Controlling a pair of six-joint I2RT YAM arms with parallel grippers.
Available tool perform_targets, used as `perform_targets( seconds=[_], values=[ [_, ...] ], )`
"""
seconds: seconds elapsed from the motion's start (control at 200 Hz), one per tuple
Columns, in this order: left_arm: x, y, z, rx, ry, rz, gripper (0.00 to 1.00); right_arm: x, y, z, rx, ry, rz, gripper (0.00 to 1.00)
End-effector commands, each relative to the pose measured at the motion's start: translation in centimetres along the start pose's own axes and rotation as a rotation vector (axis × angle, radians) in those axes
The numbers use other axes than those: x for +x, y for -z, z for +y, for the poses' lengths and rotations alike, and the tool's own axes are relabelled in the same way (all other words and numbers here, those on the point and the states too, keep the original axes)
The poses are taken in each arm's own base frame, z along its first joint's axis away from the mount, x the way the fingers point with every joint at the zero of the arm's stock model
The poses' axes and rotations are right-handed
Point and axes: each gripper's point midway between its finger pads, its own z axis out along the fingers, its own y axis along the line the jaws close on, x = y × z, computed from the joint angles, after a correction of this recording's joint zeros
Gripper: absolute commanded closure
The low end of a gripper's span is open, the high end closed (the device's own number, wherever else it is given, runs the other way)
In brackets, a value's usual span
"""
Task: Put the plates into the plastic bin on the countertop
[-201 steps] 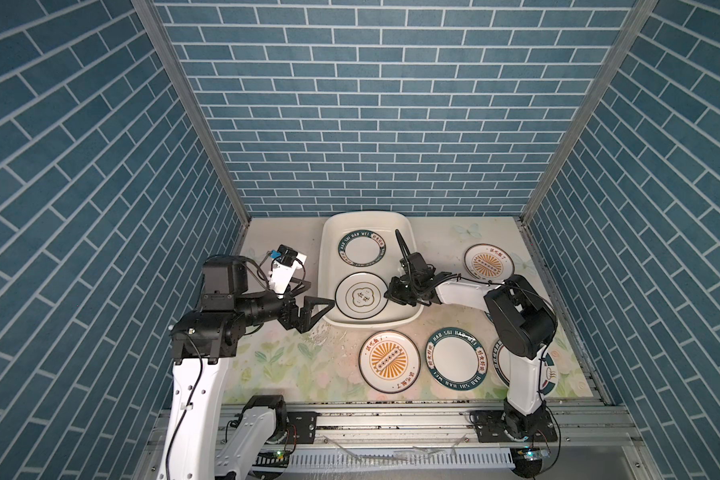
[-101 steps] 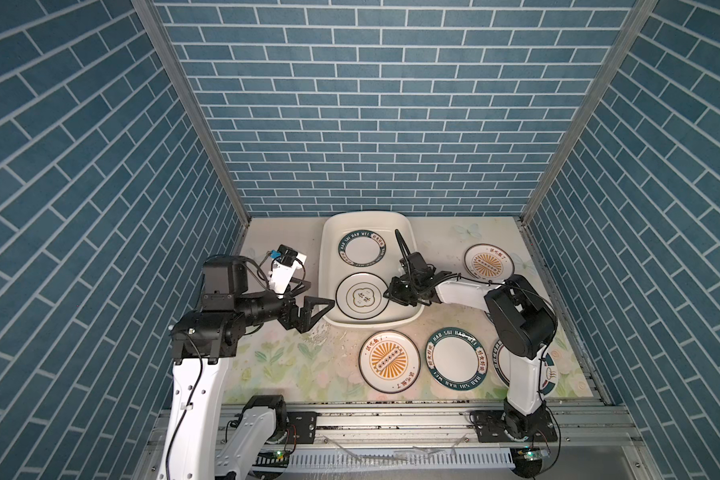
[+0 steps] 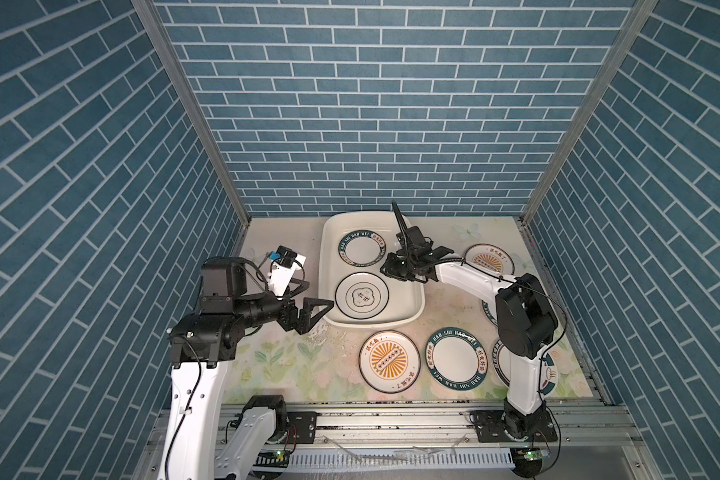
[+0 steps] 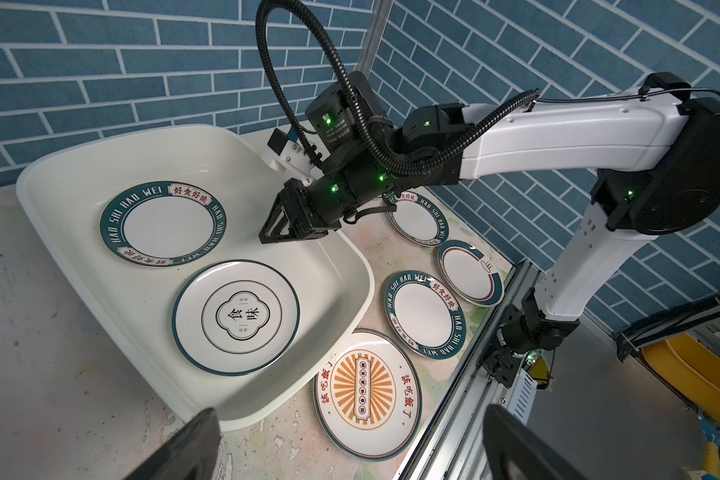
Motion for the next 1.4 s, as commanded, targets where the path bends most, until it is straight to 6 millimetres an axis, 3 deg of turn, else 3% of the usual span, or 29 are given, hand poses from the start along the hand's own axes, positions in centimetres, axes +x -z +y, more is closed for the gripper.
perform_targets(
  seconds=[0.0,0.205,0.315,0.48,0.665,0.93,1.07,1.39],
  values=[
    [-0.2,0.3,-0.1,-0.010,-0.023,-0.006,0.01,-0.7,1.5,-0.6,0.080,0.071,-0.002,0.69],
    [0.2,0.4,-0.1,-0.017,-0.039,0.005,0.00,-3.9,7.9,1.2,0.110,0.174,-0.133,0.68],
    [0.6,0.3,-0.4,0.003,-0.050,0.024,0.00,-4.4,11.8,0.8,0.120,0.186,-0.198,0.68],
    [0.6,-0.1,-0.6,0.040,-0.065,0.029,0.00,-4.1,16.5,-2.9,0.162,0.118,-0.283,0.68],
    [0.3,-1.3,-0.2,0.093,-0.082,0.061,0.00,-3.1,19.9,-8.4,0.274,0.034,-0.384,0.65],
    [1.0,-4.0,3.1,-0.018,-0.127,0.134,0.00,-1.1,20.6,-14.2,0.422,-0.039,-0.380,0.61],
    [1.3,-4.4,2.9,0.003,-0.120,0.151,0.01,-1.3,20.9,-16.3,0.489,-0.075,-0.368,0.57],
    [2.2,-4.9,1.0,0.088,-0.091,0.194,0.00,-1.8,20.0,-15.9,0.411,-0.052,-0.407,0.55]
  ],
)
